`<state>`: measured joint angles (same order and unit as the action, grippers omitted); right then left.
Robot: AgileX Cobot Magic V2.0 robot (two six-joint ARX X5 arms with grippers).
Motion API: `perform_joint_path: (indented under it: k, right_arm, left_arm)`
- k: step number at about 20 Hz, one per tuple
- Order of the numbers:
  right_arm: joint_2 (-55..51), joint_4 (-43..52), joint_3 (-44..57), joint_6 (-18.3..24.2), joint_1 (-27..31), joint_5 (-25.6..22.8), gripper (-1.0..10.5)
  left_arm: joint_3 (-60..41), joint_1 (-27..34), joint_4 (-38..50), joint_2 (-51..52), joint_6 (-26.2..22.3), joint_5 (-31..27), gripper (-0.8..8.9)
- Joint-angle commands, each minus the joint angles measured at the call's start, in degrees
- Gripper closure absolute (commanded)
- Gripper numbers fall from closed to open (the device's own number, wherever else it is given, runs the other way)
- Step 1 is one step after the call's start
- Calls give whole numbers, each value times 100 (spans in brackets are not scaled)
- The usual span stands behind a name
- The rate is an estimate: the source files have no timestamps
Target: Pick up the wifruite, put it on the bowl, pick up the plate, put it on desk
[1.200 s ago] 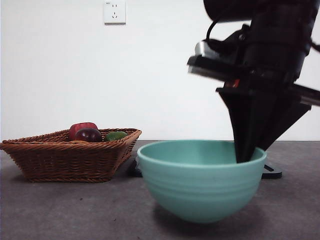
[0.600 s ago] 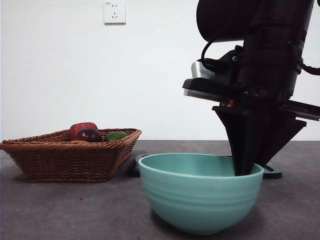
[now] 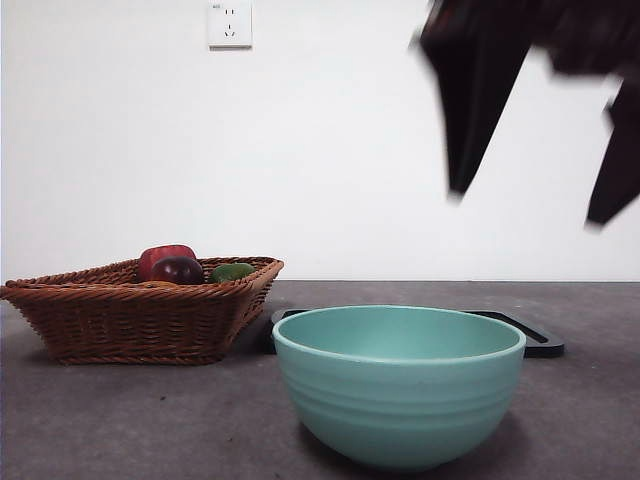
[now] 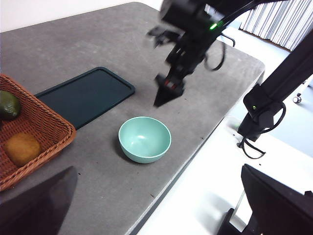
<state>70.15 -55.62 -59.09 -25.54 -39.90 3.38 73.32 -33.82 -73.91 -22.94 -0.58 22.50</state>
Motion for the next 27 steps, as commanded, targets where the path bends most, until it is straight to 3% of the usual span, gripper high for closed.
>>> perform_joint_path:
  k: [1, 13, 18, 27]
  right_arm:
    - [-660, -313, -151, 70, -85, -26, 361]
    - [-4577, -999, -153, 103, -83, -46, 361]
    - [-5112, -1259, -153, 262, -83, -46, 361]
    - [-5130, -1252, -153, 262, -83, -42, 361]
  left_arm:
    - [66, -37, 66, -7, -42, 26, 165]
    - [66, -37, 68, -7, 131, 26, 165]
    - [66, -37, 74, -7, 127, 26, 165]
    - [66, -37, 66, -7, 129, 26, 167]
